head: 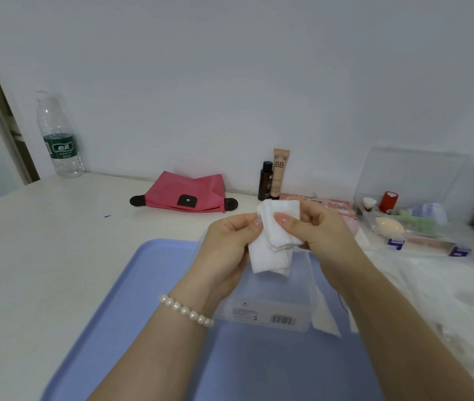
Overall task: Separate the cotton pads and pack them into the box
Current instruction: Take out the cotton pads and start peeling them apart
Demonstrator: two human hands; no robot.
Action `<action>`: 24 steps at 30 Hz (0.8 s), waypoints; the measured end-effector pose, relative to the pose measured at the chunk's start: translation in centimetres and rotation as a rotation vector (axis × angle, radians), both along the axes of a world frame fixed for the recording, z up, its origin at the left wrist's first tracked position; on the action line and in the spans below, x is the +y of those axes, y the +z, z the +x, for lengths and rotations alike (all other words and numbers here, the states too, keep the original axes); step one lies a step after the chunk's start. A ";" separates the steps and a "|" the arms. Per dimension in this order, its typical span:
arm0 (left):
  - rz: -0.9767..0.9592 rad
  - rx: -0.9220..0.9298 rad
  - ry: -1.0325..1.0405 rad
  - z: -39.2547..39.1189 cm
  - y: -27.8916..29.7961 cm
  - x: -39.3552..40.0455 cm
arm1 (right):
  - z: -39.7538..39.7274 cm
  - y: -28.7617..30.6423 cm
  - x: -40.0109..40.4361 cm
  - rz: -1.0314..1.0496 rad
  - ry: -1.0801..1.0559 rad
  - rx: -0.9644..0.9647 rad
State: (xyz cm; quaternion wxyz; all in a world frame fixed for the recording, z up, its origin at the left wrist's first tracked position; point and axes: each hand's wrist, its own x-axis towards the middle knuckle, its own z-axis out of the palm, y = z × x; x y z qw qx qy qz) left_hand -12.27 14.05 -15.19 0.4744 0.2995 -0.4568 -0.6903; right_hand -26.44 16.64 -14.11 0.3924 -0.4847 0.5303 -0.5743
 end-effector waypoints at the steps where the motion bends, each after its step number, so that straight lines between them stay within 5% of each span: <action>1: 0.001 0.022 -0.027 0.2 0.1 -0.1 | 0.0 0.1 0.1 0.019 0.059 -0.027; 5: 0.009 0.064 -0.131 0.3 0.3 0.2 | -0.1 0.2 0.3 -0.028 0.062 -0.130; 14: 0.124 0.114 0.115 0.3 0.1 -0.4 | -1.3 1.8 0.7 -0.096 0.126 -0.650; 18: 0.125 0.123 0.136 0.2 0.1 -0.4 | -0.3 1.6 1.0 0.013 0.259 -0.411; 24: 0.107 0.116 0.079 -0.1 0.3 -0.1 | 1.2 0.2 0.6 -0.004 0.070 -0.229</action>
